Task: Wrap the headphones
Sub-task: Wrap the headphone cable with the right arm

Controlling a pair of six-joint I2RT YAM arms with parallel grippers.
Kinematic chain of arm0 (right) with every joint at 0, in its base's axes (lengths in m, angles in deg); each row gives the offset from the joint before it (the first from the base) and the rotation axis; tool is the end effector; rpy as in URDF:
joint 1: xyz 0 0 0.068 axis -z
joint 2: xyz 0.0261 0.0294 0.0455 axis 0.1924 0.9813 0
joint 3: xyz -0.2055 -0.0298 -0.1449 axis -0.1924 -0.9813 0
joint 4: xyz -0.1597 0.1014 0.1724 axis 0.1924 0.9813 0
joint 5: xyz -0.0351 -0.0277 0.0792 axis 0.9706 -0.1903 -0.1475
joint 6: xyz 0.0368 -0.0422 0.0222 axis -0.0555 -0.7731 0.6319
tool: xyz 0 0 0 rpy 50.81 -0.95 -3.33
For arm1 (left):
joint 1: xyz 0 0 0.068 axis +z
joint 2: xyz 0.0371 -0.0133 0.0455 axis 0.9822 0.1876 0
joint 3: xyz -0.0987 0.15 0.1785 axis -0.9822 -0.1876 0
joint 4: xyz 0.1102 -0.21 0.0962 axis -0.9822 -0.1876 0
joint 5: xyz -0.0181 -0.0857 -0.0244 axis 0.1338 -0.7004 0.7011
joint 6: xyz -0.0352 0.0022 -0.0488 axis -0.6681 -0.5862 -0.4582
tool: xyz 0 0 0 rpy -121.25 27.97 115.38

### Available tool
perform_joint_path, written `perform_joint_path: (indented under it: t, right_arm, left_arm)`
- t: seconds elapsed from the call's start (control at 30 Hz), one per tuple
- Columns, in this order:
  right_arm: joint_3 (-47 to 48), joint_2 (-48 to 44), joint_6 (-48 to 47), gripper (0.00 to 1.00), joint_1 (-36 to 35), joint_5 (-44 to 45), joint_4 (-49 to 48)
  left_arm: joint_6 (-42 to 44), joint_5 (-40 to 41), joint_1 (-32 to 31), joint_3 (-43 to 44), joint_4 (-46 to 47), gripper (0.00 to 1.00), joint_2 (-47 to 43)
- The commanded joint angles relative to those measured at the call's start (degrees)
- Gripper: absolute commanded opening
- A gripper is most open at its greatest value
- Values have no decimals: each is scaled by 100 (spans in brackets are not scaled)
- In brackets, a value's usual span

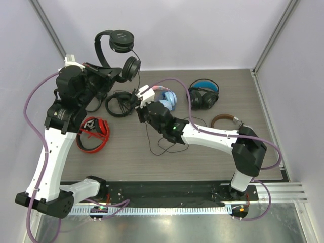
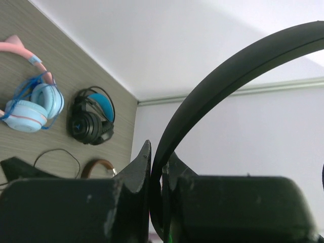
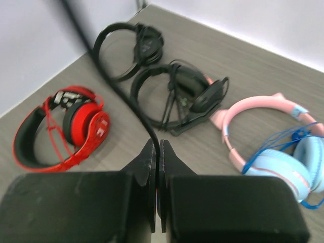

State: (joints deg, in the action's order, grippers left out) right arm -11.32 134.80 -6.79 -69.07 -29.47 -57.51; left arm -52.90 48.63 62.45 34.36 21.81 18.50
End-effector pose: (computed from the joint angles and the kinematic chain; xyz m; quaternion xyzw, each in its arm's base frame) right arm 0.2322 0.3412 0.2955 -0.2191 0.7139 0.2268 0.6252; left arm 0.2189 -0.0668 0.4739 -0.3490 0.6679 -0.4706 0.4589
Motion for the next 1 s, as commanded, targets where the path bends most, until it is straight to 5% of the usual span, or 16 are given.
perform_joint_path:
  t: [0.0, 0.57, 0.97]
  right_arm:
    - [255, -24, -110, 1, -91, 19, 71]
    - [888, 371, -699, 1, 84, 379, 642]
    - [845, 319, -339, 1, 182, -113, 695]
  left_arm:
    - [-228, 464, 30, -42, 188, 0, -241]
    - [-712, -432, 38, -254, 566, 0, -258]
    - [-782, -143, 38, -377, 469, 0, -294]
